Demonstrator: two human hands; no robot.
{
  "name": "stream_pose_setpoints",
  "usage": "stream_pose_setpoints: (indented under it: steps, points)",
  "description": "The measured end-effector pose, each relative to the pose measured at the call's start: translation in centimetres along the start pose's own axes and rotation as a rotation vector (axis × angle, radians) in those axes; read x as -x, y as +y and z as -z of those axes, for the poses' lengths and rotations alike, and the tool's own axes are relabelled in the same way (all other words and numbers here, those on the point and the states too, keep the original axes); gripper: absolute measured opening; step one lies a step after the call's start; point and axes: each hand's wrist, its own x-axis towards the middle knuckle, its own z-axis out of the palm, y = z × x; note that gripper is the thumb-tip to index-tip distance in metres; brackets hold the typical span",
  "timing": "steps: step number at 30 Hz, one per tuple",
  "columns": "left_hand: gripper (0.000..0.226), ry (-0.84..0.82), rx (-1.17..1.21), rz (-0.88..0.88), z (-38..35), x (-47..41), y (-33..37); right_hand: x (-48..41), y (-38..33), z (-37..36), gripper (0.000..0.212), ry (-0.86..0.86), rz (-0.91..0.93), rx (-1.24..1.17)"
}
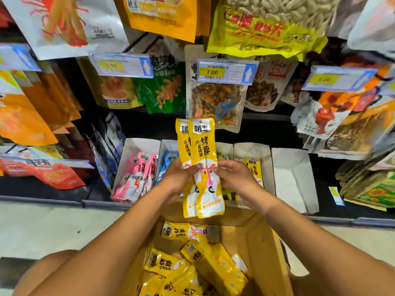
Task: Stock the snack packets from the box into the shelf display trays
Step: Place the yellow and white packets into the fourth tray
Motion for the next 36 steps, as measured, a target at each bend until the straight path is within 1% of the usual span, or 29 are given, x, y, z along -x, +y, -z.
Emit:
stream_pose_setpoints:
  steps: [3, 5, 9, 12, 14, 15, 18, 21, 24, 26, 28, 30, 36]
  points:
    - [0.025, 0.006, -0.008, -0.029, -0.3, -0.2, -0.2, 0.2, 1.1, 0.7, 0.023, -0.053, -0.039, 0.149]
    - [0.027, -0.006, -0.029, -0.025, -0.6, -0.3, -0.4, 0.1, 1.7, 1.0, 0.02, -0.049, -0.045, 0.181]
    - [0.026, -0.041, -0.109, 0.003, -1.0, -0.7, -0.3, -0.1, 1.7, 2.3, 0.03, 0.031, -0.082, 0.188]
    - [0.026, -0.036, -0.136, 0.047, -1.1, -1.2, -0.2, -0.7, 1.6, 4.8, 0.022, 0.075, -0.101, 0.175]
    - [0.021, -0.018, -0.143, 0.067, -1.3, -1.3, 0.0, -1.5, 1.4, 7.0, 0.013, 0.134, -0.131, 0.184]
    - [0.017, -0.013, -0.145, 0.073, -1.4, -1.3, 0.1, -2.0, 1.3, 8.1, 0.013, 0.176, -0.144, 0.197]
    - [0.017, -0.019, -0.17, 0.069, -1.5, -1.5, 0.0, -4.0, 1.5, 11.2, 0.027, 0.289, -0.154, 0.27]
    - [0.02, -0.014, -0.207, 0.055, -1.5, -1.6, -0.3, -6.2, 3.0, 13.4, 0.032, 0.335, -0.198, 0.3]
    - [0.026, -0.01, -0.238, 0.065, -1.2, -2.0, -0.7, -8.2, 5.4, 14.5, 0.024, 0.365, -0.28, 0.326]
    - [0.028, -0.014, -0.246, 0.076, -0.7, -2.1, -1.1, -9.5, 7.1, 14.6, 0.014, 0.389, -0.338, 0.325]
    - [0.029, -0.019, -0.255, 0.086, -0.3, -2.1, -1.5, -10.6, 8.9, 14.6, 0.01, 0.383, -0.376, 0.293]
    - [0.029, -0.036, -0.28, 0.073, 0.0, -2.3, -1.8, -11.9, 10.7, 14.6, 0.016, 0.347, -0.41, 0.277]
    - [0.027, -0.021, -0.304, 0.086, 0.0, -2.8, -2.3, -14.4, 14.8, 13.2, 0.02, 0.268, -0.417, 0.359]
